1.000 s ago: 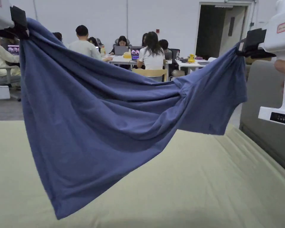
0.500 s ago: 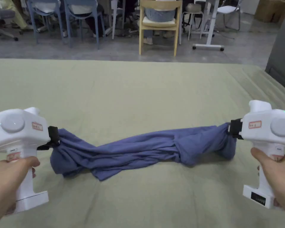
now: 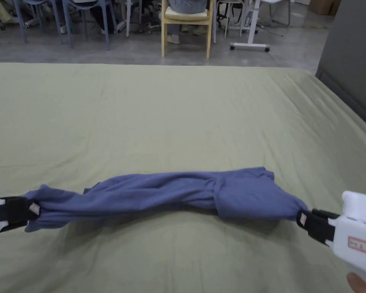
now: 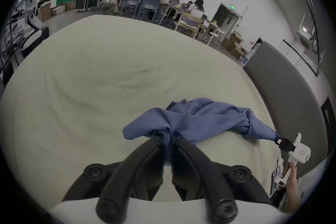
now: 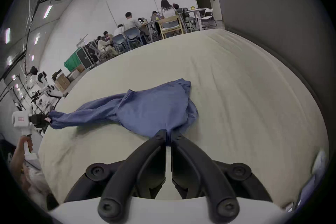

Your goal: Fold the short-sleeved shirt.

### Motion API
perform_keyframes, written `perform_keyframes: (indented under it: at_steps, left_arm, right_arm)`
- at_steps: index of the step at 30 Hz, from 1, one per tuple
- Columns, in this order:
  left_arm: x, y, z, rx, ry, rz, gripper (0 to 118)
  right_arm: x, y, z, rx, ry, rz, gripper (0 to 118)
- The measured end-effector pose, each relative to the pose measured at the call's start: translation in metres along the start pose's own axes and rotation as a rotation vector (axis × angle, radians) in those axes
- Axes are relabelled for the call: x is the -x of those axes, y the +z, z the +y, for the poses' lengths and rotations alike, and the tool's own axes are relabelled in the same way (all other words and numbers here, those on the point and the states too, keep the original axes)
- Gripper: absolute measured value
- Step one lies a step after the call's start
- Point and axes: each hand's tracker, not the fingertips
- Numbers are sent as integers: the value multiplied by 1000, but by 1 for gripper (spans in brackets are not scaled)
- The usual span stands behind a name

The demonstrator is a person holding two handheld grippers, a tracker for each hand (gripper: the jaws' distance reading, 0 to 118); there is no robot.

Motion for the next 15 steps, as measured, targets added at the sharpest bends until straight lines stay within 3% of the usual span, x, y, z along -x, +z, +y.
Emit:
perform_keyframes:
  at_steps: [4,8,13,14,15]
  left_arm:
    - [12,50,-57,75,23,-13,4]
    - [23,79,-125,168,-14,72,4]
    - [34,83,-173,240,85,68,5]
    - [35,80,-175,252,99,63,16]
    - [36,79,-176,264,132,58,43]
  right_arm:
    - [-15,67,-60,84,15,-19,5]
    - [-33,126,-119,163,-20,-64,5]
    - [-37,146,-156,252,-32,-83,5]
    - [-35,144,-156,259,-33,-75,8]
    - [-31,144,-155,258,-30,-77,31]
